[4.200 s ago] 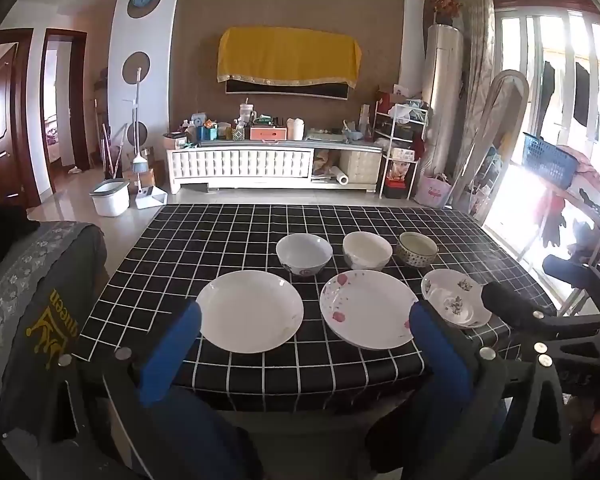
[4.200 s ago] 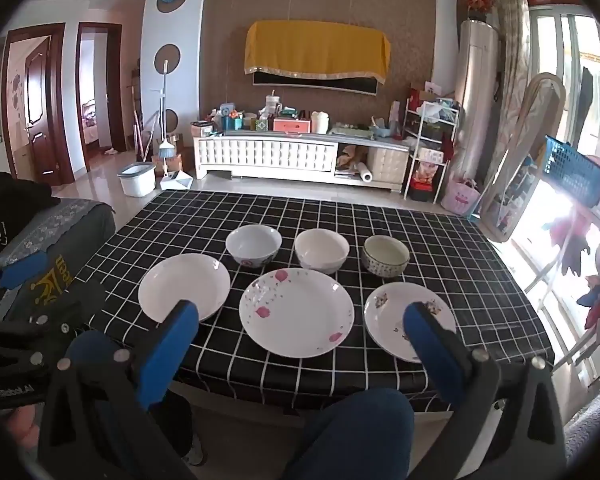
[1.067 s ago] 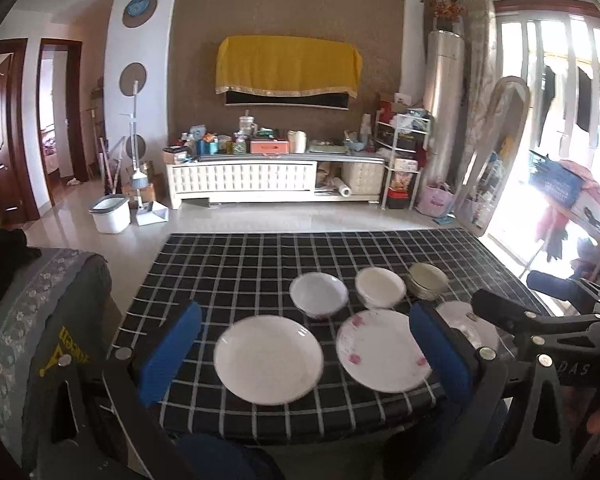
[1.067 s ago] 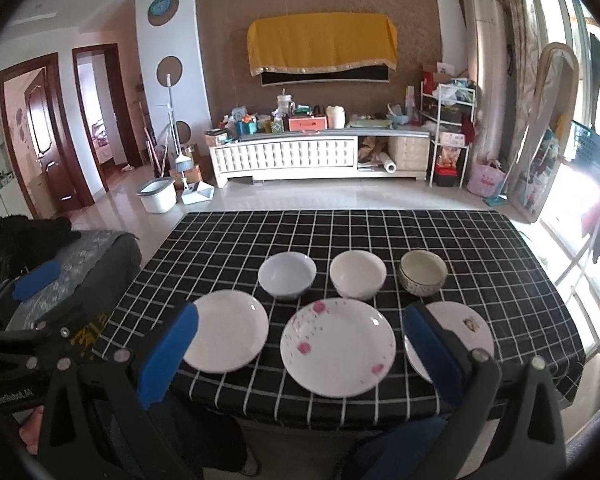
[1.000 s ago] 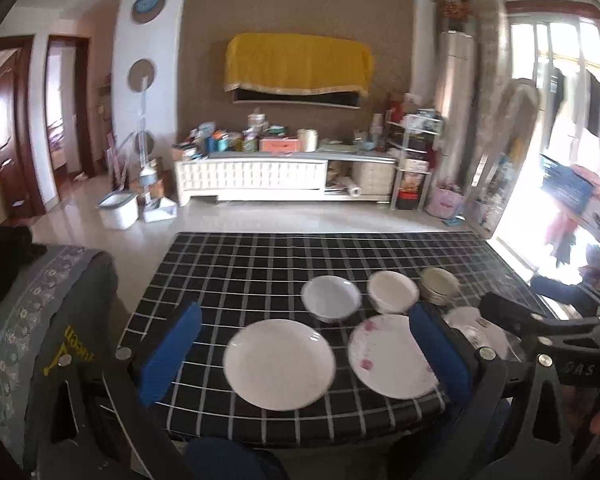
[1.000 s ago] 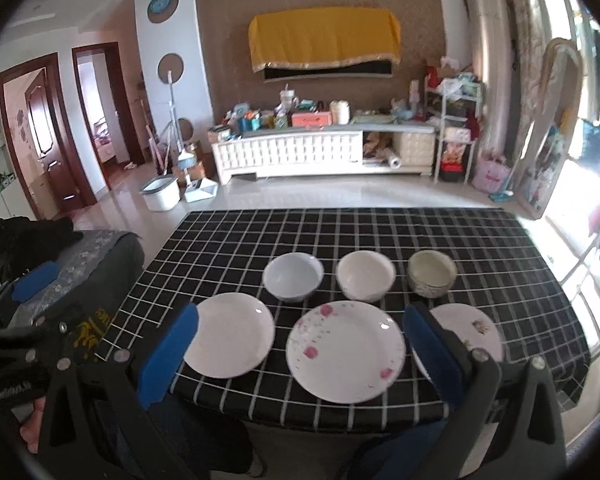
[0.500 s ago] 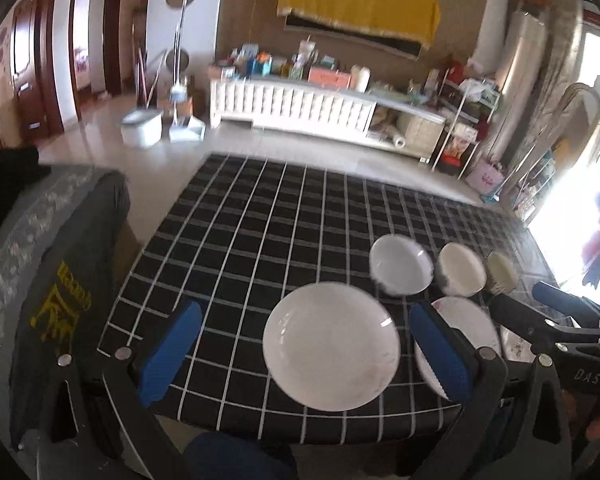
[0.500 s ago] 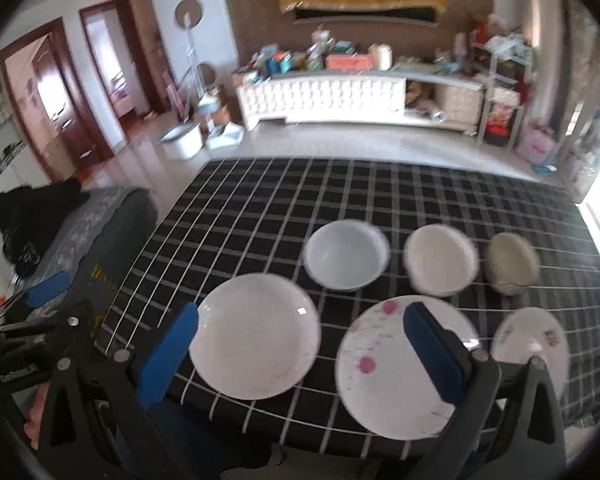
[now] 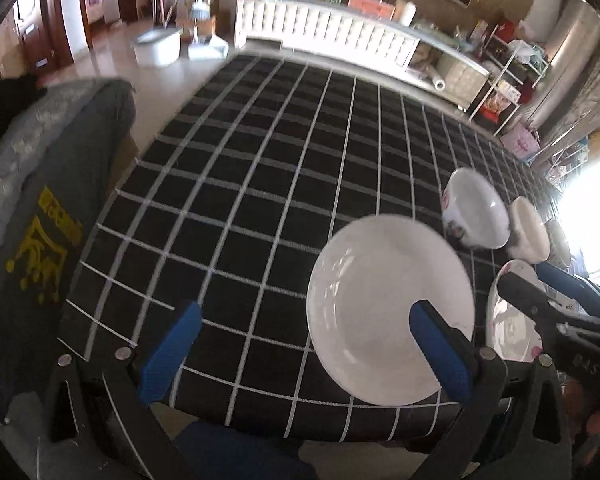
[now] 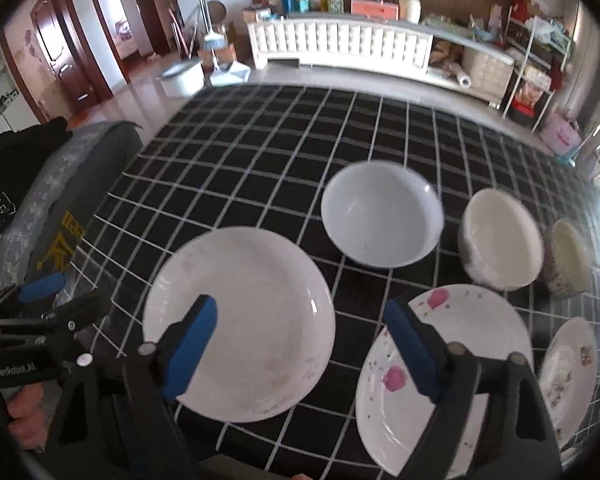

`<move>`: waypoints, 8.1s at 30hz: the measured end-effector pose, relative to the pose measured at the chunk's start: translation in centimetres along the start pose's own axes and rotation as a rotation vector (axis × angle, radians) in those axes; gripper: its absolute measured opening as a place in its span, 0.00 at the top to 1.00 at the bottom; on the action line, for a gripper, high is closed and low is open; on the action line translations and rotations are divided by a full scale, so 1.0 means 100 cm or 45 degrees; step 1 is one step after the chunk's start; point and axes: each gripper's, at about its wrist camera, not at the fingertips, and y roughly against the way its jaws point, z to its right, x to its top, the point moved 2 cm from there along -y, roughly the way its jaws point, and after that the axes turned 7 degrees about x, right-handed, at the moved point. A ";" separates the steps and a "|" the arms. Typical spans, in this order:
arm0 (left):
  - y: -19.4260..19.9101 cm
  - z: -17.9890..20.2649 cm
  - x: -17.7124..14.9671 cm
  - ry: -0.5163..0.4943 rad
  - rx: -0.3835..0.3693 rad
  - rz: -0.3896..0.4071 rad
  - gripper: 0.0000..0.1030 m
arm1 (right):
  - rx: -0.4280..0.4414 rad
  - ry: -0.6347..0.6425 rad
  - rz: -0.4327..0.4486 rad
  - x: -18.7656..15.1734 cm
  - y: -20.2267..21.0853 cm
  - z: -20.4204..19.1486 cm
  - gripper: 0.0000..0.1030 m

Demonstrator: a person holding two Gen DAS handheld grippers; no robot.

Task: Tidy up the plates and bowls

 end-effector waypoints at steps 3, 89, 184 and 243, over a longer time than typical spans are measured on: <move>-0.016 0.000 -0.002 -0.013 0.002 -0.042 0.09 | -0.018 0.005 -0.053 -0.004 -0.017 0.003 0.21; 0.040 0.176 -0.072 -0.386 -0.349 -0.019 0.69 | -0.111 -0.370 0.112 -0.104 0.096 0.152 0.63; -0.009 0.066 -0.053 -0.185 -0.092 -0.097 0.91 | -0.060 -0.147 -0.099 -0.068 -0.005 0.060 0.77; 0.018 0.037 -0.043 -0.124 -0.032 0.020 0.91 | -0.059 -0.148 0.031 -0.055 0.025 0.030 0.77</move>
